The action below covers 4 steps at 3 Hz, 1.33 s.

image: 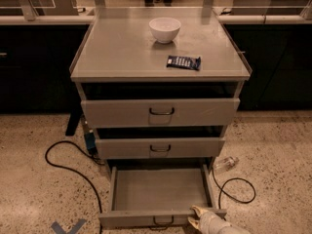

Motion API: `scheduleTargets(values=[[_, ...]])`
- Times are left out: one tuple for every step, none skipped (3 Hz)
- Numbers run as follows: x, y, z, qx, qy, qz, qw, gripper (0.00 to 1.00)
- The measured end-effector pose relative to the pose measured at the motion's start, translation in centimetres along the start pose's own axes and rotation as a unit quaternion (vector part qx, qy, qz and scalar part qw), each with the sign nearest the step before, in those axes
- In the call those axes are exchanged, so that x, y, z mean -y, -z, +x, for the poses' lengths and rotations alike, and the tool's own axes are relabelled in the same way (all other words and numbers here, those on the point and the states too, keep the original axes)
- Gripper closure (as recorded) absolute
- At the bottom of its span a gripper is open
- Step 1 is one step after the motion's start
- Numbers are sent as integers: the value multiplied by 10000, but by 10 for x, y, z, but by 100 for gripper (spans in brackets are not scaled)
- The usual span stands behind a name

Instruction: Open bottom drawer

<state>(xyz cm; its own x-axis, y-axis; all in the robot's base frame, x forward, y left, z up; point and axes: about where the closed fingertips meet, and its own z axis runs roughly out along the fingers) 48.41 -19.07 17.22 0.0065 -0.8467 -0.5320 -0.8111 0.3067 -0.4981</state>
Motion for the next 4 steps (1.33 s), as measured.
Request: scheduleTargets(values=[[0, 0, 0, 0, 0, 0, 10000, 36], [0, 0, 0, 0, 0, 0, 10000, 12], [0, 0, 0, 1, 0, -1, 10000, 0], [0, 0, 0, 1, 0, -1, 10000, 0]])
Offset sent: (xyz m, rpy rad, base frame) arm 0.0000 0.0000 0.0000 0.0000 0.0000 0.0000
